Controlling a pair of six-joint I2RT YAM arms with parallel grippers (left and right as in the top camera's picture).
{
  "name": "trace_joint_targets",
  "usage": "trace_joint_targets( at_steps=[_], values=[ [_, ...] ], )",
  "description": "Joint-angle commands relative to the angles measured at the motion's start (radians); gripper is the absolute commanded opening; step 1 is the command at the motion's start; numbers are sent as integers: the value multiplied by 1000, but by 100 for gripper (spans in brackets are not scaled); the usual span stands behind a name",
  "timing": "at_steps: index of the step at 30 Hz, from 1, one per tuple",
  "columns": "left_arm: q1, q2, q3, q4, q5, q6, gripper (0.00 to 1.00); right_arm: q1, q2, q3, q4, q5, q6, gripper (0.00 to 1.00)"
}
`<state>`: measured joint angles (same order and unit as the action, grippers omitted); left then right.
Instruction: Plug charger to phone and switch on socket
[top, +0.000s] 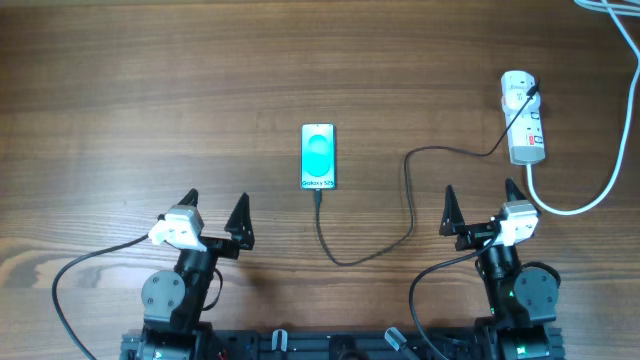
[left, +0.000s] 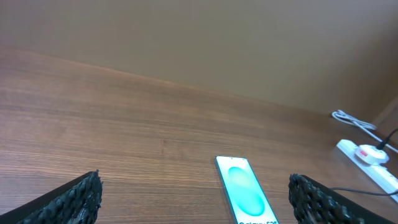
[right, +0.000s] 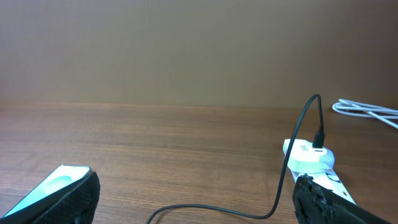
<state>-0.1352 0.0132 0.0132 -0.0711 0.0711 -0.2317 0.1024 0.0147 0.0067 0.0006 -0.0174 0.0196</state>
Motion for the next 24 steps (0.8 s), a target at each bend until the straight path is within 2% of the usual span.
trace_joint_targets(
  at_steps=[1, 4, 9, 13, 19, 24],
  values=[
    [9, -11, -7, -5, -31, 111, 100, -5, -11, -2, 5, 17, -17, 100],
    [9, -11, -7, -5, -32, 200, 100, -5, -11, -2, 5, 17, -17, 100],
    [10, -11, -7, -7, -50, 255, 100, -5, -11, -2, 5, 17, -17, 100],
    [40, -11, -7, -8, -56, 254, 100, -5, -11, -2, 5, 17, -17, 100],
    [46, -11, -7, 0, -158, 254, 100, -5, -11, -2, 5, 17, -17, 100],
    [76, -11, -7, 0, -148, 246, 100, -5, -11, -2, 5, 17, -18, 100]
  ],
)
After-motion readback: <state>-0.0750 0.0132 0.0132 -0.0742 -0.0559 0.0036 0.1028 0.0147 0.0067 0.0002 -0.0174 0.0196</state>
